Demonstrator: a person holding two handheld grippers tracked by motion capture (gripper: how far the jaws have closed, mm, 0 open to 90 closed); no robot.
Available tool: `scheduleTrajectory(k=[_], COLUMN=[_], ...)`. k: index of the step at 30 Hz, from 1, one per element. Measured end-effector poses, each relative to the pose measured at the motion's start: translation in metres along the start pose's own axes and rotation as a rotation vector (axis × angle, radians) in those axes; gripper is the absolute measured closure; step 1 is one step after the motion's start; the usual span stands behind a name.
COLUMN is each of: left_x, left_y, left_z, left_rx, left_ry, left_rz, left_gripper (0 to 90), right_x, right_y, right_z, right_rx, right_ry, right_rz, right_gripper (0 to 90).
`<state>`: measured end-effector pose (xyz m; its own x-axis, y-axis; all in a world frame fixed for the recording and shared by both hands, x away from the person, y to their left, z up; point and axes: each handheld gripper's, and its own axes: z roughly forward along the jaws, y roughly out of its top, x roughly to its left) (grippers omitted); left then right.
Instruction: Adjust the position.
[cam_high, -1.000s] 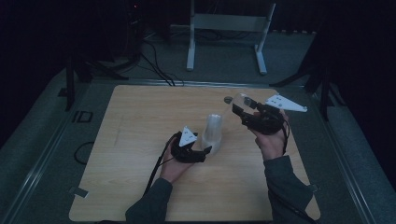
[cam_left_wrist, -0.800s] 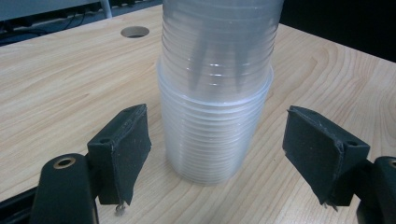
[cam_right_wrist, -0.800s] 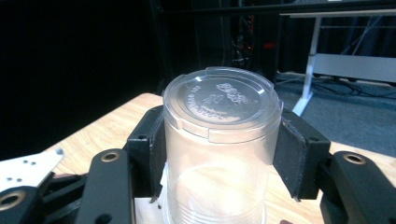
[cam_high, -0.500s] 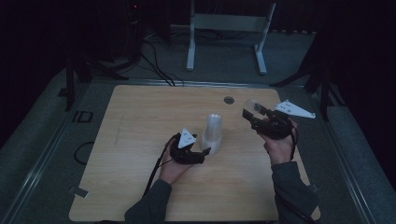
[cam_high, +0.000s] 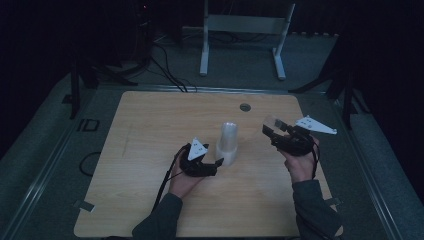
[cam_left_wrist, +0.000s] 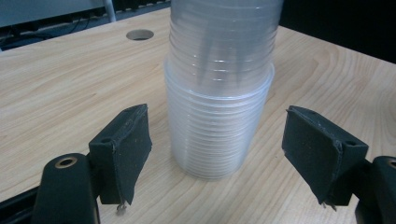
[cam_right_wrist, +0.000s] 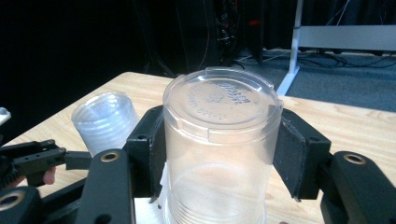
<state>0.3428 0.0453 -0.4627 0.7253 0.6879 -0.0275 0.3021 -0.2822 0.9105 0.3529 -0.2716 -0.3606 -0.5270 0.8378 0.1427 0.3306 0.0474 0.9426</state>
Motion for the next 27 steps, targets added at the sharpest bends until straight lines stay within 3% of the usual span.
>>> scheduleTrajectory(k=[9, 27], left_x=[-0.004, -0.032], left_y=[-0.001, 0.003], left_z=[-0.007, -0.003], left_rx=[-0.013, -0.015], left_ry=[0.001, -0.065], left_rz=[0.002, 0.059], left_gripper=[24.3, 25.4], right_x=[-0.003, -0.002], right_y=[-0.014, -0.049], right_z=[0.0, 0.002], right_rx=[0.017, 0.062], right_ry=[-0.015, -0.015], right_rz=[0.027, 0.089], right_gripper=[40.0, 39.9])
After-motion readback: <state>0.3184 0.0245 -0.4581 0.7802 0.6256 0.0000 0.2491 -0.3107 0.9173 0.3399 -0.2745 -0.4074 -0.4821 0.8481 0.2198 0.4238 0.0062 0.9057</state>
